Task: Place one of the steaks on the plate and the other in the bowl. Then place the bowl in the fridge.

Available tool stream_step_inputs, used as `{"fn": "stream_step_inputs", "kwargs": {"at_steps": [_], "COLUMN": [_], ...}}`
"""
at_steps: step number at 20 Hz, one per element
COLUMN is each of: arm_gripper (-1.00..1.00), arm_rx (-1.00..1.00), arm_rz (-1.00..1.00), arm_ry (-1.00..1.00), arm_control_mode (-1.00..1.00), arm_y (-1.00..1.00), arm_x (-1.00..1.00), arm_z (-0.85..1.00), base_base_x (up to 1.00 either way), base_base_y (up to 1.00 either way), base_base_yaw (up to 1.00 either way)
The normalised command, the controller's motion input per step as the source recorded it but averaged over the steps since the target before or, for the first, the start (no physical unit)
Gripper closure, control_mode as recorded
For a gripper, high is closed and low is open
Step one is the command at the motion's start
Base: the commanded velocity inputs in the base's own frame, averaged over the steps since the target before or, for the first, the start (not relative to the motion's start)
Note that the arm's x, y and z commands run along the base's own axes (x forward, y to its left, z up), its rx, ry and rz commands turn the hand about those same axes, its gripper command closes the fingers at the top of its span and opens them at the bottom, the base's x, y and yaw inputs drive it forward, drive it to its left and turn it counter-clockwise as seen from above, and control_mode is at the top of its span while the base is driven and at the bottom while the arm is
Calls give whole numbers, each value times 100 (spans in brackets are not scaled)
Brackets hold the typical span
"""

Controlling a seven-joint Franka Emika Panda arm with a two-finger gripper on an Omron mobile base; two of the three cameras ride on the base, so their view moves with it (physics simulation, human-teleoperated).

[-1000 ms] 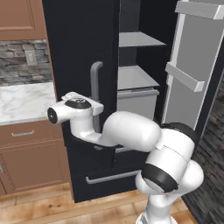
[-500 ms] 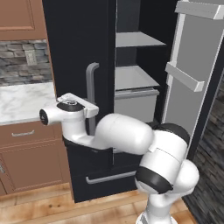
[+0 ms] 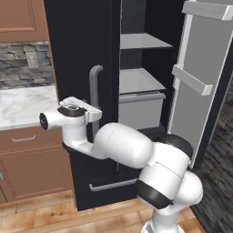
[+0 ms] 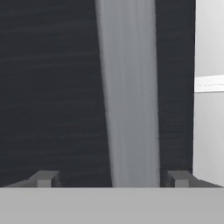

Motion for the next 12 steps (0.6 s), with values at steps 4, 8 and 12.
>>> {"fn": "stream_step_inputs", "kwargs": {"at_steps": [4,8,12], "arm_gripper": [-100,-100,-100], "arm_rx": [-5,-2,1], "arm_rz": [-5,-5,-8], "arm_ry": [12,0,-5], "arm_control_mode": [-100,-100,-100], "arm_y": [0,-12,-75], "arm_x": [-44,-95,-100], "arm_z": [32,2,0], "base_base_x": [0,0,0], "base_base_y": [0,0,0], "base_base_yaw": [0,0,0]}}
